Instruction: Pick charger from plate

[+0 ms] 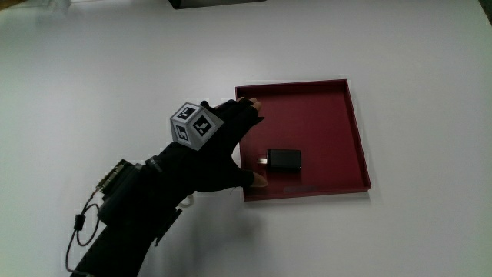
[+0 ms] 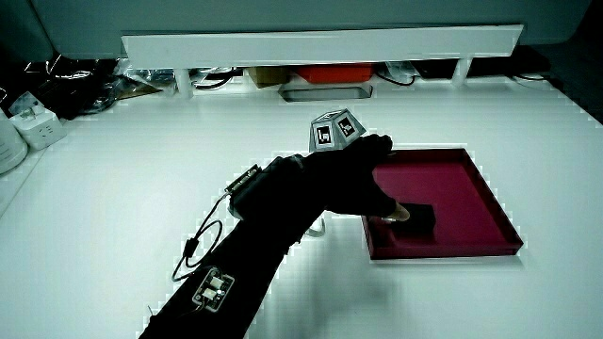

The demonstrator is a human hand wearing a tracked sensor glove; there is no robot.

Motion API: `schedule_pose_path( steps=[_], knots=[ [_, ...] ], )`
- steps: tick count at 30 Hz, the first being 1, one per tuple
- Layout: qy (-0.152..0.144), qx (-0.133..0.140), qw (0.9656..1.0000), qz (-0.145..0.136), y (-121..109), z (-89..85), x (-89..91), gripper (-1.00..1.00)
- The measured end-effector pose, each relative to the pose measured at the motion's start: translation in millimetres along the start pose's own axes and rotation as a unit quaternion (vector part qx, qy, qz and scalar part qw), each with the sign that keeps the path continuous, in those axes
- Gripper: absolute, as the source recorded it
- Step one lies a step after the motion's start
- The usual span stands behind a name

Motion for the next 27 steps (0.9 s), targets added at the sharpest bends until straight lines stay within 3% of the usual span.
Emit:
schedule_pose_path(
  steps=[6, 7, 11, 15, 27],
  knots=[
    [-0.017, -0.011, 0.9996, 0.020, 12.8, -16.0, -3.2, 0.00],
    [-0.012, -0.009, 0.9998, 0.012, 17.0, -20.5, -5.7, 0.00],
    [0.000, -0.020, 0.9995, 0.024, 26.6, -30.8, -5.9, 0.00],
    [-0.005, -0.026, 0.9991, 0.033, 35.5, -40.6, -5.7, 0.00],
    [0.034, -0.049, 0.9971, 0.047, 55.3, -69.6, -3.9, 0.00]
  ],
)
